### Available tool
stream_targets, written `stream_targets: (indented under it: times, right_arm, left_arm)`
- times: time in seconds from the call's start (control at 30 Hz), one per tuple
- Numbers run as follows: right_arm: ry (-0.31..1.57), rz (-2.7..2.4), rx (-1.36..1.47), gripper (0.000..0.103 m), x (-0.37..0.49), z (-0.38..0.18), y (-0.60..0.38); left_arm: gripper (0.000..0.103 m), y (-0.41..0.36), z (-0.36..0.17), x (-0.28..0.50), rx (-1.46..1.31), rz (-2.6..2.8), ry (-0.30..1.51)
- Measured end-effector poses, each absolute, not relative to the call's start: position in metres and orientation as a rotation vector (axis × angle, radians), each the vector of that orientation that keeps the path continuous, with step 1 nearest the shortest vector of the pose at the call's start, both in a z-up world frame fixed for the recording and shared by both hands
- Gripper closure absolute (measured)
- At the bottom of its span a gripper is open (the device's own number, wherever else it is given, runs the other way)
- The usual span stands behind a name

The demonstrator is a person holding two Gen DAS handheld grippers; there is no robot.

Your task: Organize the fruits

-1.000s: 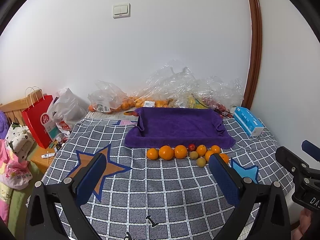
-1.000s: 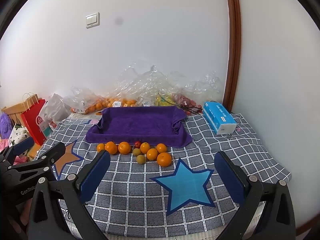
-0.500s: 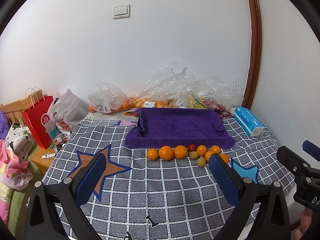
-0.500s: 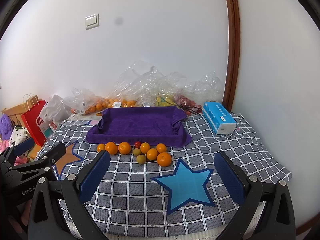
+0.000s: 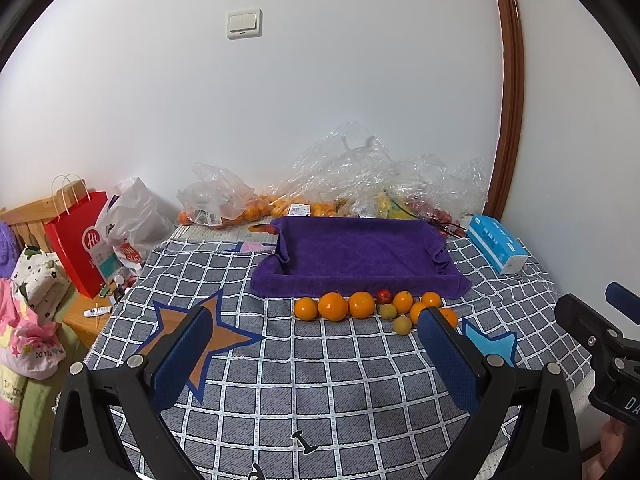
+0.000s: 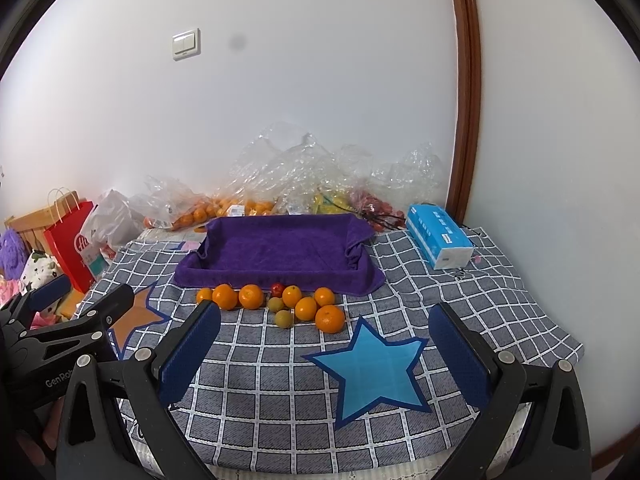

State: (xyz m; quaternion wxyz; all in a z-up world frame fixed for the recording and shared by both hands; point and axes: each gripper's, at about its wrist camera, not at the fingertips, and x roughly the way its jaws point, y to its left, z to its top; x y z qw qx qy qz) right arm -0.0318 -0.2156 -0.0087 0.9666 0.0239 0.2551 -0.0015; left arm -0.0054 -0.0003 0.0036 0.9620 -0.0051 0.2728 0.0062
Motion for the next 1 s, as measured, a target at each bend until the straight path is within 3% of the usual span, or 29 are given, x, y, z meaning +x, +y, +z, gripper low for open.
stream_targets:
  times: [1.0]
  right_arm:
    - [0.527,0.014,0.040,0.001,-0.010,-0.015,-0.209]
  left_arm:
    - [0.000,0.008,-0.001,0.004,-0.017,0.005,0.564]
